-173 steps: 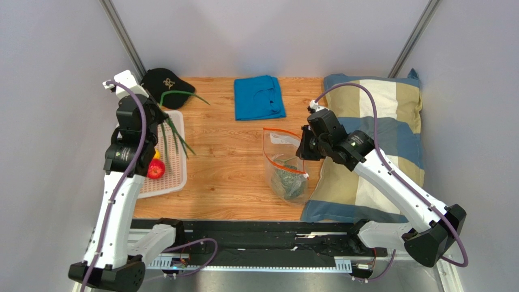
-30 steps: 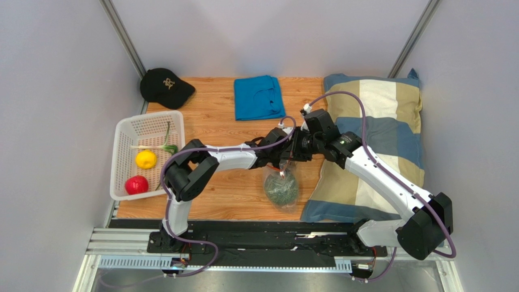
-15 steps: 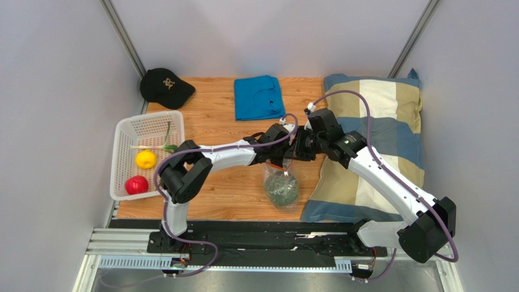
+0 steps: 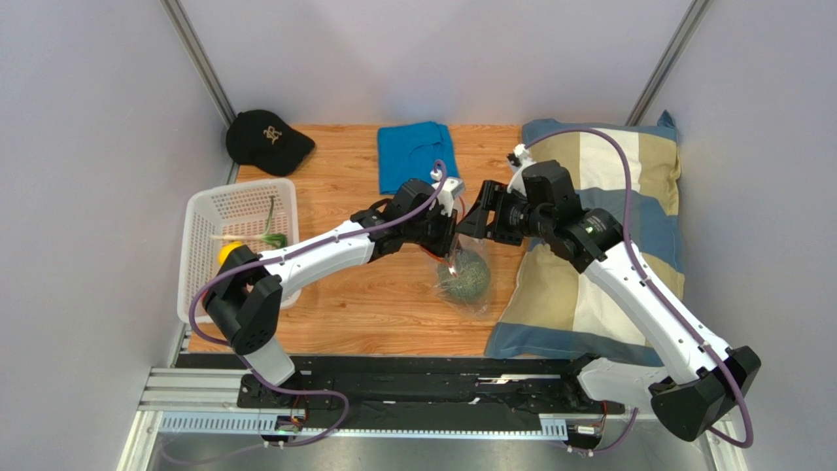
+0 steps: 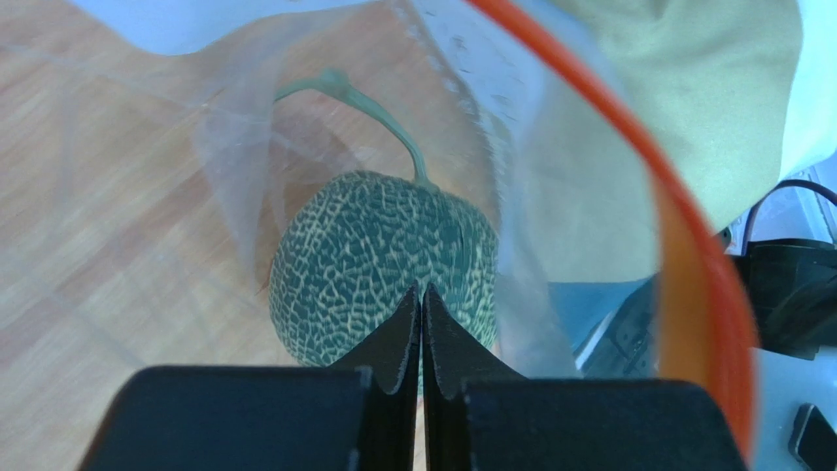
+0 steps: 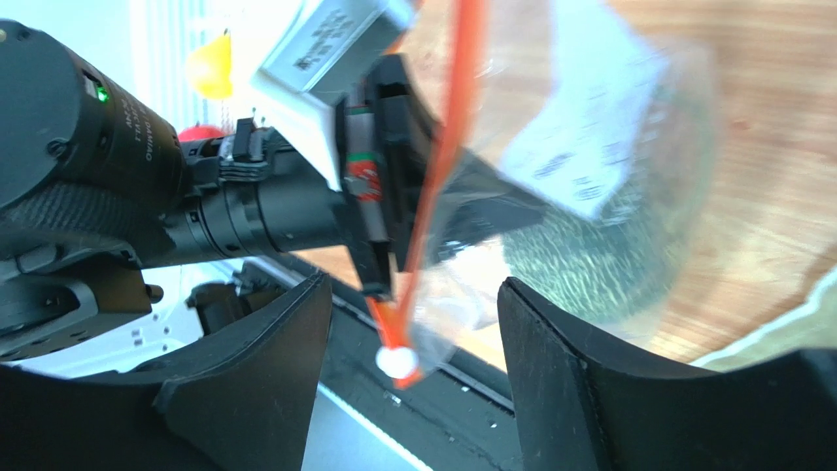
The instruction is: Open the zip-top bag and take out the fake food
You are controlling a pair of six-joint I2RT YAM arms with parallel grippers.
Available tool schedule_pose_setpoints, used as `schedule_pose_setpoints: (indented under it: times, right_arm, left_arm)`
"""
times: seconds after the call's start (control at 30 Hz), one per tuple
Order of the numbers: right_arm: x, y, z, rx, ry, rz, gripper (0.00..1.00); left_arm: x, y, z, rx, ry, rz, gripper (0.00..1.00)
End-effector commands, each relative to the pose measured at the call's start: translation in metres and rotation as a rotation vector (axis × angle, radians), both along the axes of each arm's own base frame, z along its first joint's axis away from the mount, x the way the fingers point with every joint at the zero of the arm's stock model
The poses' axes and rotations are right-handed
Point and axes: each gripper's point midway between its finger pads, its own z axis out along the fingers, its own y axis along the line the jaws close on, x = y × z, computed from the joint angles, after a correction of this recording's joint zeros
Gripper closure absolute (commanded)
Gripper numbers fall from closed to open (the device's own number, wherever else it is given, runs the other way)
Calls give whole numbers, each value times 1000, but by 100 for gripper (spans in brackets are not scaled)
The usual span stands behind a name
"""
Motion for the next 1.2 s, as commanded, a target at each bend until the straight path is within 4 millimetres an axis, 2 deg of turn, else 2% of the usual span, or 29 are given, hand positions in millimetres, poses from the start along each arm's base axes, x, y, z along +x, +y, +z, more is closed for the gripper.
schedule_pose_setpoints:
  times: [0.0,0.17,0.23,0.3,0.37,0.4,0.43,0.47,0.5,0.6,0.63,0.73,0.8,0.83,0.87,0.9,0.97,1.07,1.17]
  right_arm:
    - [13,-17,10,-26,-44,-51,34]
    - [24,-27,-5,-77,-17,-69,32]
    - [28,-28,-5,-98,-24,-65,30]
    - [29,-23,-10,-93,1,-43,27]
    - [32,-17,-7,-74,4,-30,26]
    - [33,-11,-9,-61,23,-7,25]
    - [34,-8,-7,-51,20,8,24]
    - [36,-7,-3,-45,17,8,23]
    - [40,-7,-7,-58,22,-2,23]
    - [48,-11,-15,-100,20,-31,23]
    - [52,-11,-22,-117,35,-35,23]
    - [59,-13,-25,-145,40,-50,26]
    - [62,-15,-25,-157,36,-65,34]
    - [63,-16,-24,-158,33,-73,42]
    - [65,-15,-22,-155,22,-74,42]
    - [65,-13,-19,-142,19,-68,42]
    - [63,-13,1,-112,-25,-70,36]
    - [61,-20,22,-84,-85,-106,28]
    - [64,-20,24,-69,-98,-131,26]
  left_arm:
    - [-7,6,9,-30,14,-27,100]
    - [-6,2,-5,-9,55,-31,100]
    - [-3,1,-7,-9,56,-19,100]
    - [3,3,-13,17,68,28,100]
    - [10,0,-18,42,83,50,99]
    - [9,0,-21,58,99,43,90]
    - [13,-4,-16,49,91,45,84]
    - [15,-5,-20,58,99,54,79]
    - [19,-4,-20,61,92,72,72]
    - [26,-2,-17,69,66,108,68]
    - [28,-1,-18,75,61,115,68]
    - [28,3,-18,79,54,125,70]
    - [26,4,-15,71,47,128,70]
    - [24,7,-18,75,55,131,71]
    - [23,8,-16,68,51,136,71]
    - [22,8,-16,61,50,137,71]
    - [19,10,-18,69,65,132,73]
    - [16,10,-13,56,76,136,83]
    - [16,14,-10,51,72,159,90]
